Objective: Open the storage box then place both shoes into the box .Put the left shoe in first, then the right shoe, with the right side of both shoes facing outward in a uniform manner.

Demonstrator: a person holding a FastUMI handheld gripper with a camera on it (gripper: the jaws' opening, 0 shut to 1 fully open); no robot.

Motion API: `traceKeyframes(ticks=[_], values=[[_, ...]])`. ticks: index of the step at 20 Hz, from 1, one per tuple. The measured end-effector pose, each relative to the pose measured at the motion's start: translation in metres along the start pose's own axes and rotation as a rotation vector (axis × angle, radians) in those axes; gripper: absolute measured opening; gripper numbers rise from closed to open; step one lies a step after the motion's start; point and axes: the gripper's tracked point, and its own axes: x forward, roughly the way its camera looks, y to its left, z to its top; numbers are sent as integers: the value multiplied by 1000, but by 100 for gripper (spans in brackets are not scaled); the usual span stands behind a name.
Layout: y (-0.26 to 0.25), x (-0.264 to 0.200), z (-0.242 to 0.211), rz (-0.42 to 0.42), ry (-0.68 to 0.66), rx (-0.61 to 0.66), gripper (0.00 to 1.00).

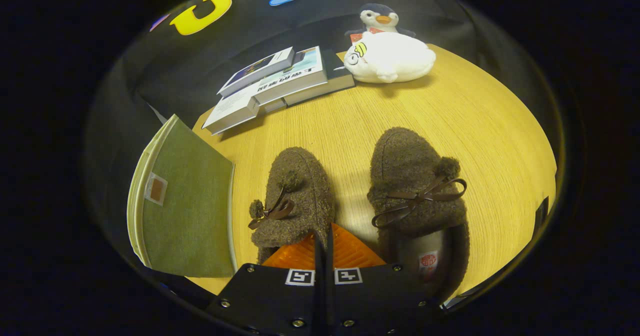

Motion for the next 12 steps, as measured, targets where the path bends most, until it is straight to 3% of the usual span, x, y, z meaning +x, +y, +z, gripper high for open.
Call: traceKeyframes(ticks=[12], values=[[68,-65,62,83,-81,66,0]])
